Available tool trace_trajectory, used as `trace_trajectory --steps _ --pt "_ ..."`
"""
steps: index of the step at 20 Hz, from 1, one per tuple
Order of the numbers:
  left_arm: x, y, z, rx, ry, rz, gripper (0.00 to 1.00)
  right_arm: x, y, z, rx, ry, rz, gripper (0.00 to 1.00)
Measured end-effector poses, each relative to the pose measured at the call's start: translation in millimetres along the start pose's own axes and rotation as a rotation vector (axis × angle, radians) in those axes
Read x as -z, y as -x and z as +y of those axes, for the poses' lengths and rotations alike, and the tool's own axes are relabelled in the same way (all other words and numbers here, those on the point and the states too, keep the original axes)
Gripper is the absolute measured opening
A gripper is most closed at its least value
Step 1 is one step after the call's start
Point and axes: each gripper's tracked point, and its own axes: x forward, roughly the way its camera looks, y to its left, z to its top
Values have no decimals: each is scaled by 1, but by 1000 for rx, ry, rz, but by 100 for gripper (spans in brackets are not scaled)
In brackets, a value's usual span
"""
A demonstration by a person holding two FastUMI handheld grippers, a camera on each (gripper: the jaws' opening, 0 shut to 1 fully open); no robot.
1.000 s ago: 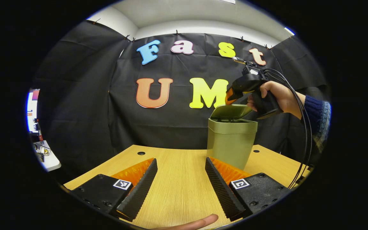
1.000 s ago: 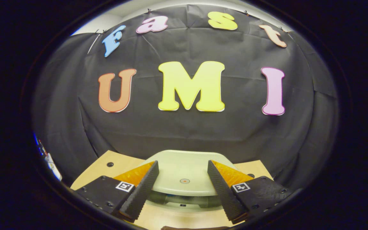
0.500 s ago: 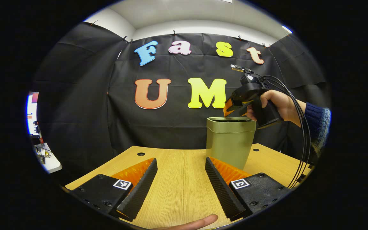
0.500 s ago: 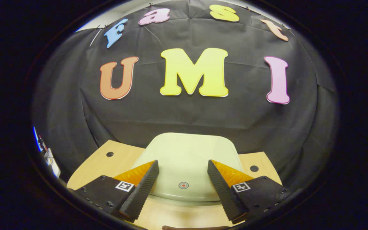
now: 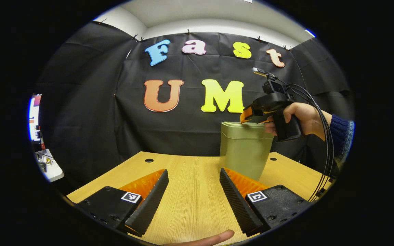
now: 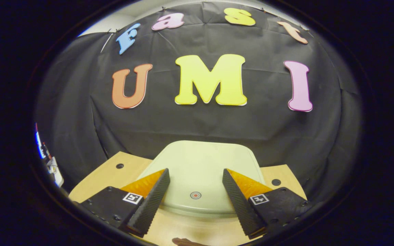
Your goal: Press the lid of the desktop garbage bin to open it, pick up the crumpled paper on the desktop and throw it into the bin, then pick up the pop can on the desktop and drop it into the bin, and finally close the garbage bin lid.
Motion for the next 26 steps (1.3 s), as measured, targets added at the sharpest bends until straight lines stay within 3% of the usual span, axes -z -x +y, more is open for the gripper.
trace_trajectory --steps 2,7,24,26 --pt "6 -1 -3 13 -15 21 97 0 0 1 17 8 -49 98" --pt "1 2 15 -39 -12 10 97 3 0 2 24 -4 -164 100" --pt "0 1 19 -49 -29 8 100 6 2 2 41 -12 -257 97" --pt "0 0 17 -45 -30 7 97 4 2 3 48 -22 -246 97"
